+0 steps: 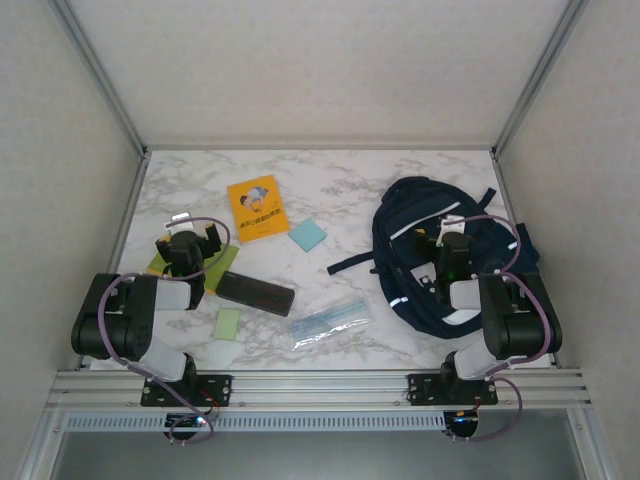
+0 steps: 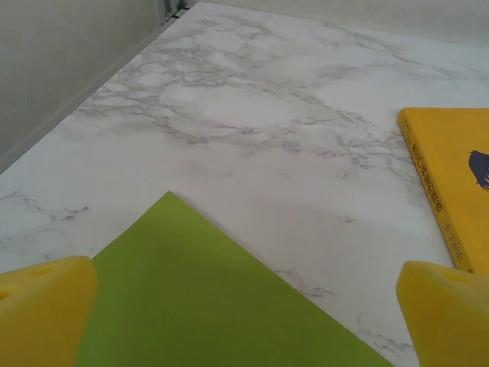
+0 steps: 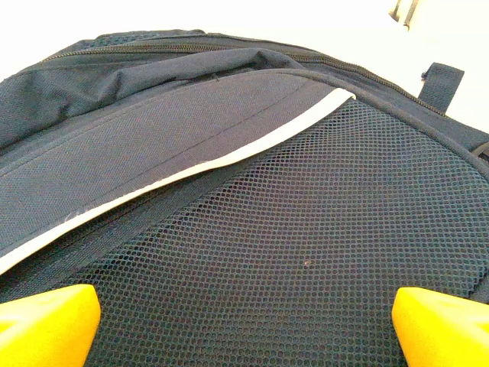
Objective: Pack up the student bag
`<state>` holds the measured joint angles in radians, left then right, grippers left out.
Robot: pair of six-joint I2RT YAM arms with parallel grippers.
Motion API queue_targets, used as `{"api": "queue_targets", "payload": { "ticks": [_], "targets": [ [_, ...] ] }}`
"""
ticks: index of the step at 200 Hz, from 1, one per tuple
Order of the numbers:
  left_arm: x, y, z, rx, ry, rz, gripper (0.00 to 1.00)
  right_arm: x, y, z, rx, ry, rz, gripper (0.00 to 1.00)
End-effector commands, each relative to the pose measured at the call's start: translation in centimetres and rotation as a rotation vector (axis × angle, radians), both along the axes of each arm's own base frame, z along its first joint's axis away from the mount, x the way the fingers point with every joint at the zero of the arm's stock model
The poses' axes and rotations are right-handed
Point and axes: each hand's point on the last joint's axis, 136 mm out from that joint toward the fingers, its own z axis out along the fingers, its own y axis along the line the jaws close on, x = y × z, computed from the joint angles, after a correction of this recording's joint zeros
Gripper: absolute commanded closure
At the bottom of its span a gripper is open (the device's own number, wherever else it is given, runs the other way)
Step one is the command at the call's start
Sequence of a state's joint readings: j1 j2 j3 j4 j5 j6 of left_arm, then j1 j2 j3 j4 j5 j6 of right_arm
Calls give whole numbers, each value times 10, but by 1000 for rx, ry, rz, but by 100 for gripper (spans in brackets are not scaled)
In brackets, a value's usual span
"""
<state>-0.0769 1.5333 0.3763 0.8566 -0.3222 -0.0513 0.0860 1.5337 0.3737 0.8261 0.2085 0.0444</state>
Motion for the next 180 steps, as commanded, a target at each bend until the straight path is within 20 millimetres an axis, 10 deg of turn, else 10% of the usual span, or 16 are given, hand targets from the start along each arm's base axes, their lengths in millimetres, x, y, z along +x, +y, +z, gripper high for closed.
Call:
{"api": "queue_targets", "payload": {
  "ticks": [1,153,180],
  "targets": [
    [4,-4,6,5,-24,-18,0,5,3,6,-3,-25,9,1],
    [5,-4,6,4,-25,-20,8,5,2,8,-6,-23,6,1],
    [1,5,11,8,-39,40,3,11,-4,34,-19,17,-50,1]
  ]
}}
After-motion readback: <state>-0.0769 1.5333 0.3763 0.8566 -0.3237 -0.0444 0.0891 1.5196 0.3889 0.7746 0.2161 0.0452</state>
